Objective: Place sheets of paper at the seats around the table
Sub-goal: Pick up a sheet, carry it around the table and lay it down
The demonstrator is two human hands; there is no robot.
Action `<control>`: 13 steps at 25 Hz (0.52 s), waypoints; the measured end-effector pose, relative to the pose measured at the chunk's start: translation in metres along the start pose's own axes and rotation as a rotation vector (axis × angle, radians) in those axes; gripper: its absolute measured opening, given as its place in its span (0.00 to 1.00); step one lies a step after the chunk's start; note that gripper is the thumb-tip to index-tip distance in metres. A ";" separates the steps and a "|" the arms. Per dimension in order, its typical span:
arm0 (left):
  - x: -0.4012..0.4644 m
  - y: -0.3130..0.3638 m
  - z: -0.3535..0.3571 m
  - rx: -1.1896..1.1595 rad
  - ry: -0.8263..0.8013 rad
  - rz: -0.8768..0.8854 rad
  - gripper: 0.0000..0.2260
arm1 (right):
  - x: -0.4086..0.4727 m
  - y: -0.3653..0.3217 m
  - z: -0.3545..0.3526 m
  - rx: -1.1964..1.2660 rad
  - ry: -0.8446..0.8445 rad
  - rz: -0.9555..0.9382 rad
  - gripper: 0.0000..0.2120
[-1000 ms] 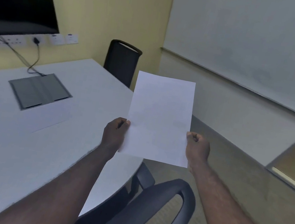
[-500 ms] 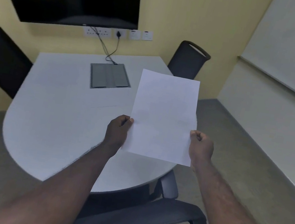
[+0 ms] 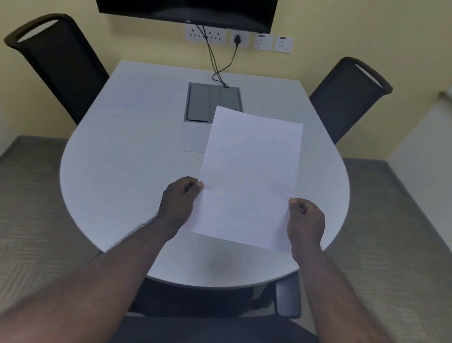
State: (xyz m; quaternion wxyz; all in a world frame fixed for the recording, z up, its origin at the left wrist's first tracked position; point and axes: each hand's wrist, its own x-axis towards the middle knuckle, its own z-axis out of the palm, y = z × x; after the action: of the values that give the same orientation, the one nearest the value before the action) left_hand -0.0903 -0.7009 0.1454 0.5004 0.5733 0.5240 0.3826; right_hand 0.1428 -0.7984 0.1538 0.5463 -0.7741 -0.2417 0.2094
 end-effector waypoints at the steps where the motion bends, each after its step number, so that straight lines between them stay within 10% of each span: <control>1: 0.003 -0.005 -0.004 -0.004 0.006 -0.006 0.09 | 0.001 0.000 0.008 -0.004 -0.007 -0.002 0.09; 13: 0.035 -0.070 -0.023 0.006 0.060 -0.111 0.09 | 0.014 0.041 0.075 -0.141 -0.101 0.022 0.07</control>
State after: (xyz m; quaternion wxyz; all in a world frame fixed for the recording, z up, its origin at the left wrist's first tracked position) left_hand -0.1223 -0.6656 0.0794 0.5033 0.5332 0.5705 0.3699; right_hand 0.1156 -0.7458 0.0906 0.4751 -0.8019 -0.2745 0.2364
